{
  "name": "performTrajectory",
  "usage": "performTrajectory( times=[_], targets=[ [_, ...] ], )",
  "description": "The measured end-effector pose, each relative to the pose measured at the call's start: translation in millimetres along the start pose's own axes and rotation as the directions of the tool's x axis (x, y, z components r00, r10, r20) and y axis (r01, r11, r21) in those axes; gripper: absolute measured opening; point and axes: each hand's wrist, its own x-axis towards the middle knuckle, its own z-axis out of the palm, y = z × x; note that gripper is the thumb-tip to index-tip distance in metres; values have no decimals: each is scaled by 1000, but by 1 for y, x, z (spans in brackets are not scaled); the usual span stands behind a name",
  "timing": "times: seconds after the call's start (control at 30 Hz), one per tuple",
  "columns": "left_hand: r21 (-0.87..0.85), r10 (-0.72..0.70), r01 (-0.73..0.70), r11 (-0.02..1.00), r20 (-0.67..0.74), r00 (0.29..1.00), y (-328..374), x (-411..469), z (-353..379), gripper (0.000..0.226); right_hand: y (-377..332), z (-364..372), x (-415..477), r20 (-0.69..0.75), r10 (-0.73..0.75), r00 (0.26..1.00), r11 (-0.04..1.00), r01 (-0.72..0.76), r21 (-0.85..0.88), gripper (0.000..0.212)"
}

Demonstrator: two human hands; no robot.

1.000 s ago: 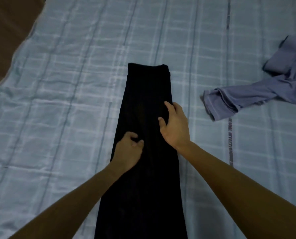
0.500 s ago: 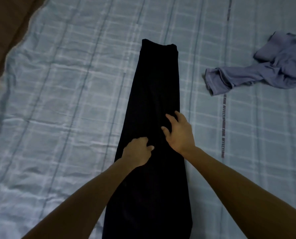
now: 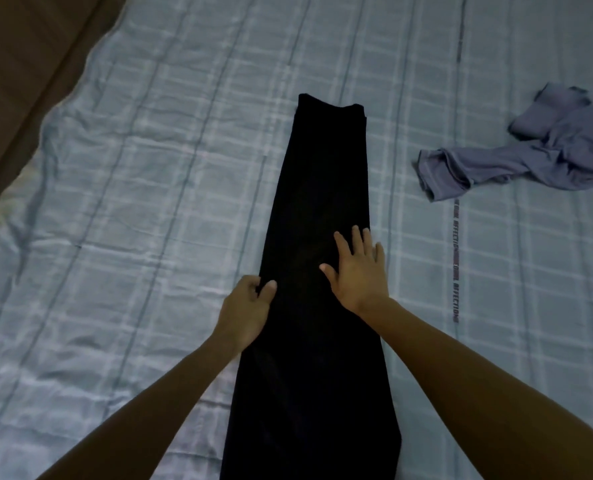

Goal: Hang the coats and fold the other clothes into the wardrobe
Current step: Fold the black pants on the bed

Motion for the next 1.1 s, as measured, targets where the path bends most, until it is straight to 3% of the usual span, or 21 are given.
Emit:
performTrajectory(
  times=[0.1, 0.2, 0.3, 0.37, 0.47, 0.53, 0.63, 0.7, 0.83, 0.97, 1.03, 1.1],
  targets=[
    [-126, -28, 35, 991, 58, 998, 16, 22, 10, 26, 2, 3, 10, -32, -129, 991, 991, 130, 19, 65],
    [119, 71, -67, 991, -28, 997, 19, 39, 15, 9, 7, 13, 14, 60, -166, 984, 986, 167, -7, 64],
    [228, 192, -144, 963, -202, 960, 7, 40, 9, 27, 8, 21, 16, 79, -133, 988, 991, 135, -15, 66],
    [236, 184, -136, 962, -195, 963, -1, 29, 4, 38, 6, 25, 16, 64, -125, 990, 992, 127, -22, 67],
    [93, 66, -70, 993, 46, 997, -5, -1, 1, 29, 6, 25, 14, 54, -129, 990, 991, 130, -18, 67],
    [9, -31, 30, 1000, 262, 965, -8, -26, -3, 19, 4, 23, 11, 45, -124, 991, 992, 125, -18, 67],
    [187, -143, 57, 981, 487, 862, -28, -63, -12, 34, -1, 21, -3, 22, -85, 996, 996, 85, -6, 65],
    [298, -188, 26, 954, 530, 827, -45, -85, -17, 23, -3, 21, -27, -1, -86, 996, 996, 86, 14, 64],
    [322, -171, -2, 947, 510, 843, -69, -116, -26, 13, 0, 26, -89, -50, -183, 982, 982, 185, 39, 58],
    [83, -53, 19, 996, 431, 901, -82, -145, -32, 25, -1, 39, -156, -86, -169, 982, 982, 175, 70, 56],
    [57, 23, -42, 998, 309, 951, -97, -155, -32, 14, -5, 47, -194, -120, -146, 982, 983, 157, 94, 56],
    [19, 20, -21, 1000, 60, 998, -116, -167, -31, 11, -15, 59, -238, -128, -114, 985, 985, 130, 117, 57]
  ],
)
